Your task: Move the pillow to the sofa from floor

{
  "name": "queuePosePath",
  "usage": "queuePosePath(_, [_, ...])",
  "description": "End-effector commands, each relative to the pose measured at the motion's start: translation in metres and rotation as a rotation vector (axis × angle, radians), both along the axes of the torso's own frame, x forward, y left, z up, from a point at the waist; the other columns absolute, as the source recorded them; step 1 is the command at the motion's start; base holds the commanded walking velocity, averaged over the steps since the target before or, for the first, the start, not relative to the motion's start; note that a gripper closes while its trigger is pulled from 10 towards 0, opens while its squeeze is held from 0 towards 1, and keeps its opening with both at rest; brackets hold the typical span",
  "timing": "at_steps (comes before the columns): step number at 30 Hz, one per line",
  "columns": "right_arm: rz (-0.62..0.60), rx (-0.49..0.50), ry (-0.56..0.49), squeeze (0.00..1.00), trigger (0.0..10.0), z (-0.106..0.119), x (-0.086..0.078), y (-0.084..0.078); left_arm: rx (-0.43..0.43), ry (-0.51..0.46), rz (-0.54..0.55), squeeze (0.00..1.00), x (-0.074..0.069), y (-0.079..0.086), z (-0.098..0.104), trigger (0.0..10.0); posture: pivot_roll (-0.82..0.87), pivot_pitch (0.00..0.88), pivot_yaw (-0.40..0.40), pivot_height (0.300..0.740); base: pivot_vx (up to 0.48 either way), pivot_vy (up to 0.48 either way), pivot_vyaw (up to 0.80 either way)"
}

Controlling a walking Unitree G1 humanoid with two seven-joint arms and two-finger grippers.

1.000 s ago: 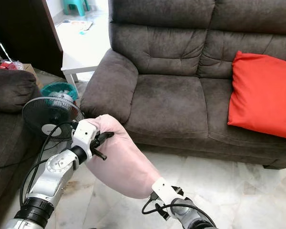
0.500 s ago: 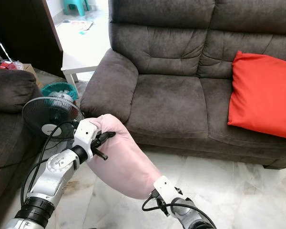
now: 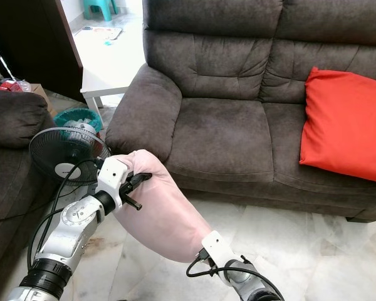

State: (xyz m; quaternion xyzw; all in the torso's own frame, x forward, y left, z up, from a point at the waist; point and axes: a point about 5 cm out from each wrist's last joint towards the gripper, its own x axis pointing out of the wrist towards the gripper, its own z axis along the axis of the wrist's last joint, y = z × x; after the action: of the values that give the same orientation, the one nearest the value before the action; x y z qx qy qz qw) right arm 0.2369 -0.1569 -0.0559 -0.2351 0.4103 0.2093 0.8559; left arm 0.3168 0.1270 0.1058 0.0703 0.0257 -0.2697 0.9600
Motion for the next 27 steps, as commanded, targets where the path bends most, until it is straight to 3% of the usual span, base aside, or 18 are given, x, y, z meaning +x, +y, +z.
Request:
queuePosePath(1, [-0.004,0.009,0.008,0.00,0.0,-0.001,-0.002,0.000,-0.045,-0.121,-0.026,0.00,0.007,-0.005,0.030,10.0,0.10,0.047,-0.041,0.740,0.000,0.000,0.00])
queuePosePath(17, [0.001,0.019,0.001,0.00,0.0,0.000,0.001,0.004,-0.041,-0.111,-0.026,0.00,0.007,-0.005,0.028,10.0,0.10,0.050,-0.041,0.740,0.000,0.000,0.00])
queuePosePath(27, [-0.073,0.074,-0.033,0.00,0.0,0.004,0.006,0.003,-0.005,-0.087,-0.020,0.00,0.004,-0.002,0.018,10.0,0.09,0.050,-0.041,0.740,0.000,0.000,0.00])
